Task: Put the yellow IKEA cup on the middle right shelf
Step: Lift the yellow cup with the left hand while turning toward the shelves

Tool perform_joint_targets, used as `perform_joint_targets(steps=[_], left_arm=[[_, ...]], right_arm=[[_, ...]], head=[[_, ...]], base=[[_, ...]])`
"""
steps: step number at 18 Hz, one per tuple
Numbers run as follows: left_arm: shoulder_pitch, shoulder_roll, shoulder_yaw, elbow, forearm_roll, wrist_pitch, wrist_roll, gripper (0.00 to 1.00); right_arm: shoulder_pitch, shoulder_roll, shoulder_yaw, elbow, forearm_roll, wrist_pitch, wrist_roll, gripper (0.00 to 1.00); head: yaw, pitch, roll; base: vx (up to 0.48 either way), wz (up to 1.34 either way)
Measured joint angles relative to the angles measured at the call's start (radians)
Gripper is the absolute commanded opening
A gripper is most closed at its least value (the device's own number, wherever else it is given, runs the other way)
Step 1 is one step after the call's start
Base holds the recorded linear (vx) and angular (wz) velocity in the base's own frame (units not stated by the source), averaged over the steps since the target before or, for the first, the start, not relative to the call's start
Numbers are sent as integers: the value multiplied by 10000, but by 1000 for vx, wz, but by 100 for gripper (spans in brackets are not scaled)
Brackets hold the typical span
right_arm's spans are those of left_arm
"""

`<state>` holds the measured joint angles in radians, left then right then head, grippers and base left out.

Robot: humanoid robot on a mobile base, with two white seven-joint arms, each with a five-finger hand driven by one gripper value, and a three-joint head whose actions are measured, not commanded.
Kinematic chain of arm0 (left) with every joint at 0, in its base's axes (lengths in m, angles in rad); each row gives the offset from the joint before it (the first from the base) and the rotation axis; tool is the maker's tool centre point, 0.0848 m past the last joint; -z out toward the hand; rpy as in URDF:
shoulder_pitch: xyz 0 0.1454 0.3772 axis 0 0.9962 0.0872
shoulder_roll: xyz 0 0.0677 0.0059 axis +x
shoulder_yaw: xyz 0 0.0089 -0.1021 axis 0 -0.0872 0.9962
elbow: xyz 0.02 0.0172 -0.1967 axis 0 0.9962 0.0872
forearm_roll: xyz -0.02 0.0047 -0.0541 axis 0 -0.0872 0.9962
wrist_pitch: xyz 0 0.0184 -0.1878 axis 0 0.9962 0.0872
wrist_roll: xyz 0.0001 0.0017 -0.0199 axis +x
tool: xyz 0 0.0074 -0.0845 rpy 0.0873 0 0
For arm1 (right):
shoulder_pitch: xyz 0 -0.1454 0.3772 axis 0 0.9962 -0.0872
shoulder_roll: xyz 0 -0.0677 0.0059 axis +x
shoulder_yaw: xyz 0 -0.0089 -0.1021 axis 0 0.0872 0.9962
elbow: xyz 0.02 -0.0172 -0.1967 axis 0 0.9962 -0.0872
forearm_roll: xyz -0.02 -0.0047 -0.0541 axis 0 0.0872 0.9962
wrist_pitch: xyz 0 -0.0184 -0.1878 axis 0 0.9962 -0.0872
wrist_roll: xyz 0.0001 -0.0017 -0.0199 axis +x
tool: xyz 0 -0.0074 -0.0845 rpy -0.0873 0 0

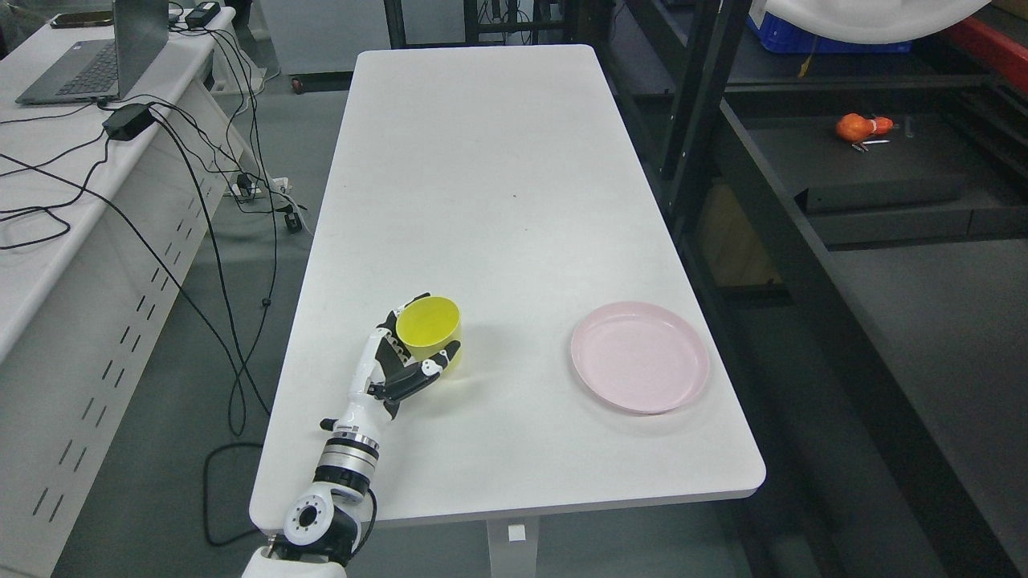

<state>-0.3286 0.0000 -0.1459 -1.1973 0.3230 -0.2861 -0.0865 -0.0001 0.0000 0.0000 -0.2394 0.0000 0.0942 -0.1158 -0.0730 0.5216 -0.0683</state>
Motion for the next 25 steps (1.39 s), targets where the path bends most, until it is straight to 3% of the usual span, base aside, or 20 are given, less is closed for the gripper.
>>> perform_joint_targets(steps=[10, 25], left_arm=[[1488, 0, 186, -2097, 126, -324, -134, 3], [1917, 0, 309, -3513, 144, -204, -132, 4]], right_arm=[[0, 0, 0, 0, 0, 2, 0, 99], [2, 0, 0, 0, 0, 31, 0, 99]], head=[[0, 0, 0], [0, 0, 0]], base=[[-65, 17], [-163, -211]])
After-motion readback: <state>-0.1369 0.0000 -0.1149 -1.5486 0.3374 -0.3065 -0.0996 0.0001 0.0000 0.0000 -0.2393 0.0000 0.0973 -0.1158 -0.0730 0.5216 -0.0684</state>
